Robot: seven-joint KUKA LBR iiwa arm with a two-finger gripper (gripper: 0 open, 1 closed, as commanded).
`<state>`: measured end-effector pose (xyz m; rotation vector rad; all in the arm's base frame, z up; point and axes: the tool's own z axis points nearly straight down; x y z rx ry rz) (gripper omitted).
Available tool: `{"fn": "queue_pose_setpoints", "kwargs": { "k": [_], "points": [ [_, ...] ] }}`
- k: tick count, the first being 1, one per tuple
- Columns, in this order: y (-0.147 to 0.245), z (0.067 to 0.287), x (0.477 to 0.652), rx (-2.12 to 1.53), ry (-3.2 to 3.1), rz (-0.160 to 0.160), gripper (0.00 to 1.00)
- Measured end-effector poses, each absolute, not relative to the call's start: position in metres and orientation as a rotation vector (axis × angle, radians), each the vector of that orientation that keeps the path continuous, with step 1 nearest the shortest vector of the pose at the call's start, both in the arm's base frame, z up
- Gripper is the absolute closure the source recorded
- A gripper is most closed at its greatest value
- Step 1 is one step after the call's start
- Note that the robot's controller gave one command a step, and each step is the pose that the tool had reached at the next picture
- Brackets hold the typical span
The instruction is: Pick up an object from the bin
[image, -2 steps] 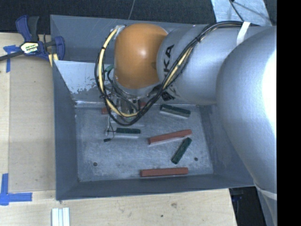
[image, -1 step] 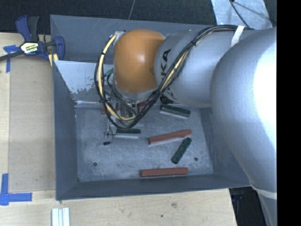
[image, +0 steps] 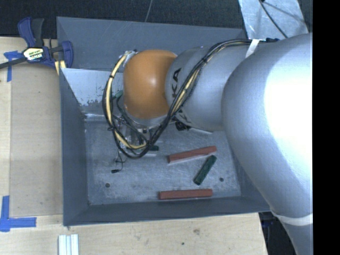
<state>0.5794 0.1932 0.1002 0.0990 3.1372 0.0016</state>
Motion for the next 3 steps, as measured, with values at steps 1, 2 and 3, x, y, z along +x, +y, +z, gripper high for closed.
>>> {"fn": "queue_pose_setpoints", "kwargs": {
  "k": [1, 2, 3],
  "points": [
    [0.156, 0.101, 0.588, -0.015, 3.142, 0.004, 0.0],
    [0.134, 0.088, 0.601, -0.421, 3.108, 0.002, 1.0],
    [0.134, 0.088, 0.601, -0.421, 3.108, 0.002, 1.0]
  ]
}}
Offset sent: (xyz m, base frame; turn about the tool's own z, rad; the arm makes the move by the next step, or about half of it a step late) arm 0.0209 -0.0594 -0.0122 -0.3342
